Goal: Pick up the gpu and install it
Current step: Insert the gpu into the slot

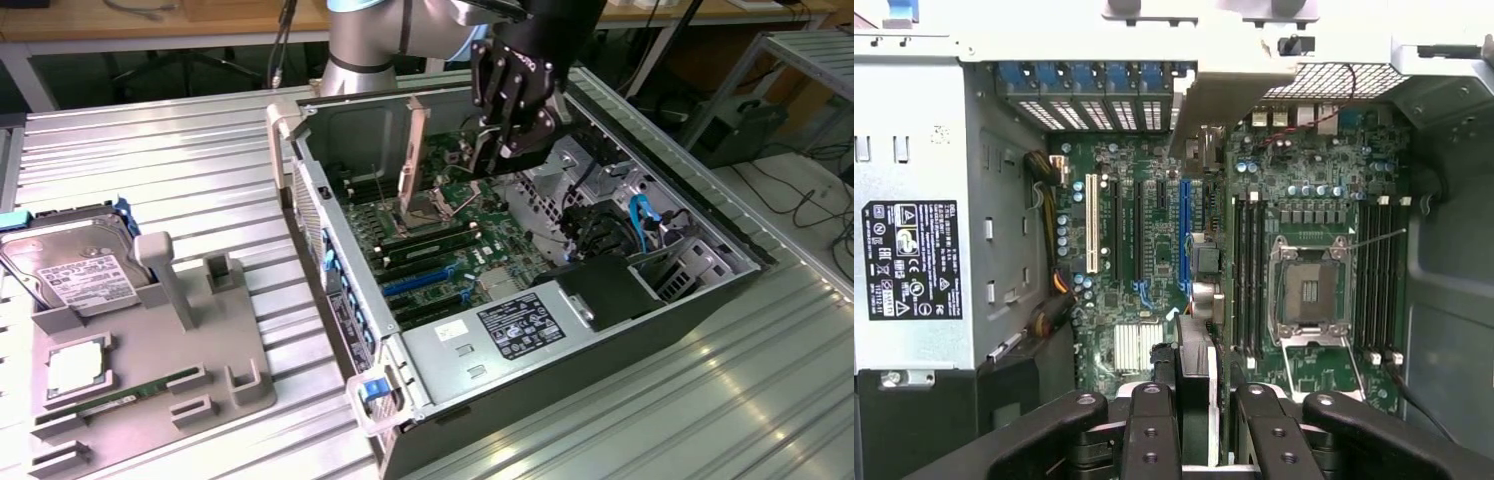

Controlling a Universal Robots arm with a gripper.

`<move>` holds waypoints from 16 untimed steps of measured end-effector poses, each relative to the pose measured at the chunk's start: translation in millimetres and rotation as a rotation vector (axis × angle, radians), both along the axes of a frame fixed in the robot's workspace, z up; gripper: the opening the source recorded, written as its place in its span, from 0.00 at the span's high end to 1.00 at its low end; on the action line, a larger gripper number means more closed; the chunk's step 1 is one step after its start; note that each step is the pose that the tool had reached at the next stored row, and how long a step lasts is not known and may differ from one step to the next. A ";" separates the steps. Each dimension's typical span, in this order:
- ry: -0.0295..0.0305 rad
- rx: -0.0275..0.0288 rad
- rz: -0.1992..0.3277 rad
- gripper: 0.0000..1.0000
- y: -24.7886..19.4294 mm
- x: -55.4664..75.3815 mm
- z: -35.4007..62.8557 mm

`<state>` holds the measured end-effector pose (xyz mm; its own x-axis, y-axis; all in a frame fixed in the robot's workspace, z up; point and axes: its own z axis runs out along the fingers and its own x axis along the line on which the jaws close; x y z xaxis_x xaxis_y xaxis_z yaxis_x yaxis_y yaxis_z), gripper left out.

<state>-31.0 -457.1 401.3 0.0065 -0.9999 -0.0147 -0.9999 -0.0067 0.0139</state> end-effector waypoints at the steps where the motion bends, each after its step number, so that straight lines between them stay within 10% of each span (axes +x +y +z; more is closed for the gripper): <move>1: -0.0001 0.0001 0.000 0.72 -0.1 0.0 -1.2; 16: 0.0000 0.0000 0.004 0.72 -0.7 0.0 -13.7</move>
<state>-31.0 -457.9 387.6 0.0106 -0.9998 -0.0147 -0.9998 -0.0108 0.0139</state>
